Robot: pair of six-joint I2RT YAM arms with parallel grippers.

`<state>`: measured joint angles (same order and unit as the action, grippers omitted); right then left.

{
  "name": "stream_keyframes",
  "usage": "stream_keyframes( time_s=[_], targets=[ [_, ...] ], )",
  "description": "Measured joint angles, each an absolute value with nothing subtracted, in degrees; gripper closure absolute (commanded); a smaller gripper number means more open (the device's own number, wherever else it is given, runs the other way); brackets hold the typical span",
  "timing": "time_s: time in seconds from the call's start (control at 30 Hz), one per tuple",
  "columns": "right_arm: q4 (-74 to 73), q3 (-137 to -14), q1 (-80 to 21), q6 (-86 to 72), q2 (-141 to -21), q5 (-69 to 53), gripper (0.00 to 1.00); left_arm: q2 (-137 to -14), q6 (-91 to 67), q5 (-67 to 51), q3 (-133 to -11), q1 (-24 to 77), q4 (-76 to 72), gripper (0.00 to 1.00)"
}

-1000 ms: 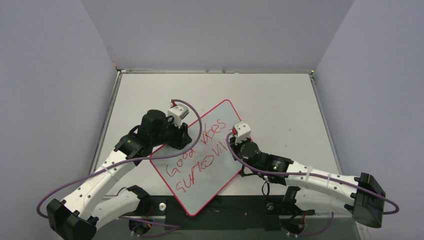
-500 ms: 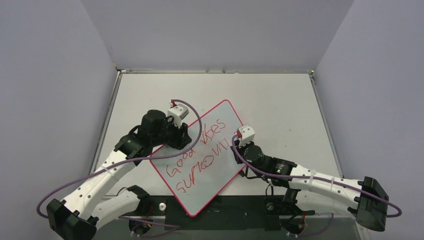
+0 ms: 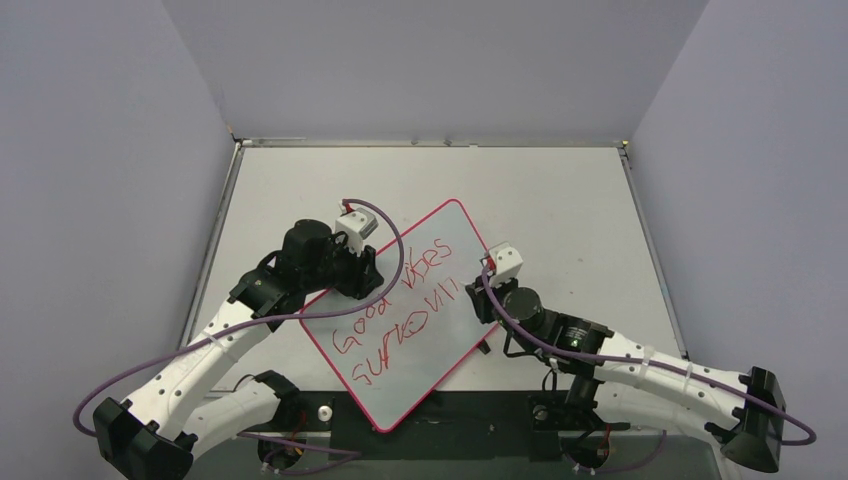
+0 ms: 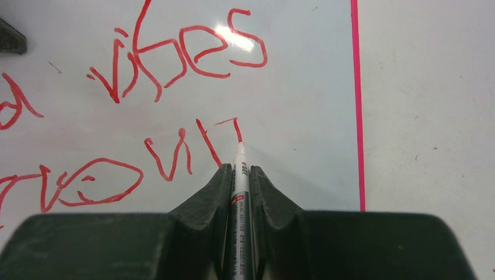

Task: Write a sentence on the whiteboard
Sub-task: Write a sentence on the whiteboard stand.

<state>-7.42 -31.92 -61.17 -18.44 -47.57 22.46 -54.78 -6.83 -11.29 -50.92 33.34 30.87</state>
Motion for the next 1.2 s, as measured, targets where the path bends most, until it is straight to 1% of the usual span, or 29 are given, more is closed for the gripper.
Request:
stream_keyframes(
  time_s=[0.23, 0.6, 1.2],
  targets=[
    [-7.3, -33.7, -59.8, -16.6, -48.8, 22.5, 1.0, -54.7, -6.8, -11.3, -50.9, 33.3, 30.9, 1.0],
    [-6.6, -33.8, -53.8, -15.2, -49.8, 21.0, 1.0, -54.6, -6.8, -11.3, -50.9, 33.3, 30.9, 1.0],
    [-1.2, -33.8, -51.1, -15.9, -54.5, 18.2, 1.0, -54.6, -6.8, -11.3, -50.9, 33.3, 30.9, 1.0]
  ],
)
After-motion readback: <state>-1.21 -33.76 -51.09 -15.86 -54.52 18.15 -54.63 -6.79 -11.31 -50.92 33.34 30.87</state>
